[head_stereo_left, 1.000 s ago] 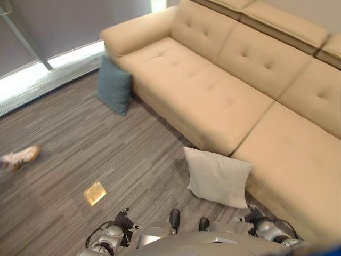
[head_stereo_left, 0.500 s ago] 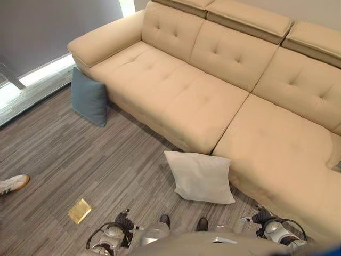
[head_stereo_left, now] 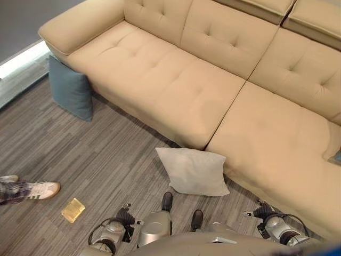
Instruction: Pick up all the scattered cushions and arrange them neatly on the sofa.
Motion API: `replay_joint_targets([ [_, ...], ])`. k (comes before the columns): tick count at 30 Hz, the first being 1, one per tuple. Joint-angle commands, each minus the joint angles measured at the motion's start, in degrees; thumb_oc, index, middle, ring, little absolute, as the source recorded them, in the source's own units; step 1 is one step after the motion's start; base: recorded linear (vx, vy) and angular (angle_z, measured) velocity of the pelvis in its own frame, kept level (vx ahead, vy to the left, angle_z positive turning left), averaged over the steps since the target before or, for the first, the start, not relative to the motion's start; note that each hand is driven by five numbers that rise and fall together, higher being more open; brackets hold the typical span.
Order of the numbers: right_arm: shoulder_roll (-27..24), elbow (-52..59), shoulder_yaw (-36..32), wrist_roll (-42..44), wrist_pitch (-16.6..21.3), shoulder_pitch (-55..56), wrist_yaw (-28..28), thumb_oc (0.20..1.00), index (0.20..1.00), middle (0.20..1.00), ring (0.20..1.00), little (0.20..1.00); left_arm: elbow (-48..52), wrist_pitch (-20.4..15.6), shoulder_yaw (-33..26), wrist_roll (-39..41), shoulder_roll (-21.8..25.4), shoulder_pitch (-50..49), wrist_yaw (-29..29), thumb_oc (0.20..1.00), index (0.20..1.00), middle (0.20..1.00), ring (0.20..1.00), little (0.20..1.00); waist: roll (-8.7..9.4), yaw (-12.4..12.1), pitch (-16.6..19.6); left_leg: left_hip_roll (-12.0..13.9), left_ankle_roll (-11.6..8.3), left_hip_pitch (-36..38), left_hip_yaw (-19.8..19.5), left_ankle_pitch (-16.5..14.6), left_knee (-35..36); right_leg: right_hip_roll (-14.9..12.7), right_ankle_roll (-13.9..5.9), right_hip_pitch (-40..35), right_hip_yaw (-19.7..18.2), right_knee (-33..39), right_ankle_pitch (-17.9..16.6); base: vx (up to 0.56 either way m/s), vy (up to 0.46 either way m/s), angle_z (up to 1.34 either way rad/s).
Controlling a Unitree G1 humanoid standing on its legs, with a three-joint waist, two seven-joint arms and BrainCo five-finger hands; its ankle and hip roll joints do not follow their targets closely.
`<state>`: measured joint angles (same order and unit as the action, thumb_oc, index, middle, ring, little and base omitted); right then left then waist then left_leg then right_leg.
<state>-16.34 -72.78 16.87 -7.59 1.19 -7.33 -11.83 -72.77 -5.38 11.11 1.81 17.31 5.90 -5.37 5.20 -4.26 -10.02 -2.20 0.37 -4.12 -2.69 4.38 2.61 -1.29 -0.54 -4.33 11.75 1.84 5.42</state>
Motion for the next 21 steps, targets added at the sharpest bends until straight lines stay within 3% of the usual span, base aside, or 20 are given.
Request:
replay_joint_targets([
  [1, -1.26, 4.46, 0.79, 3.32, 1.68, -2.07, -2.8, 1.0, 1.0, 1.0, 1.0, 1.0, 1.82, -1.42, -0.45, 3.37, 1.41, 0.86, -2.64, 1.0, 1.0, 1.0, 1.0, 1.0, 1.32, -1.5, -0.36, -0.5, -0.28, -5.23, 0.53, -10.0, -9.4, -2.94, -4.25, 6.32, -2.97, -3.09, -2.36, -0.15, 0.072, -0.19],
  [10, -2.13, 11.1, -0.93, 7.97, 3.16, -8.29, -8.84, 1.0, 1.0, 1.0, 1.0, 1.0, 10.46, -6.06, -1.15, 13.93, 1.86, 6.94, -9.27, 1.0, 1.0, 1.0, 1.0, 1.0, 0.55, -1.03, -5.09, -0.84, -0.16, -15.83, 1.17, -8.97, -12.3, -4.03, -4.14, 19.36, -4.09, -7.53, -4.58, -0.18, 0.03, -0.11],
  [14, -1.15, 19.02, -0.86, 10.71, 5.1, -14.5, -16.03, 1.0, 1.0, 1.0, 1.0, 1.0, 13.89, -9.39, -0.71, 21.61, -0.22, 13.12, -15.32, 1.0, 1.0, 1.0, 1.0, 1.0, 0.28, -0.05, -7.64, -0.39, -0.29, -25.68, 2.06, -6.84, -14.29, -4.79, -3.92, 30.97, -4.44, -10.26, -6.45, -0.22, 0.04, -0.14],
  [21, 0.65, 22.46, 0.18, 10.39, 6.89, -18.46, -21.85, 1.0, 1.0, 1.0, 1.0, 1.0, 12.26, -10.03, 2.09, 22.58, -1.44, 18.94, -17.86, 1.0, 1.0, 1.0, 1.0, 1.0, 0.34, 2.03, -8.73, -0.68, -0.37, -34.07, 2.24, -5.17, -15.26, -5.17, -4.18, 39.94, -4.93, -10.56, -8.52, -0.1, 0.044, -0.05],
])
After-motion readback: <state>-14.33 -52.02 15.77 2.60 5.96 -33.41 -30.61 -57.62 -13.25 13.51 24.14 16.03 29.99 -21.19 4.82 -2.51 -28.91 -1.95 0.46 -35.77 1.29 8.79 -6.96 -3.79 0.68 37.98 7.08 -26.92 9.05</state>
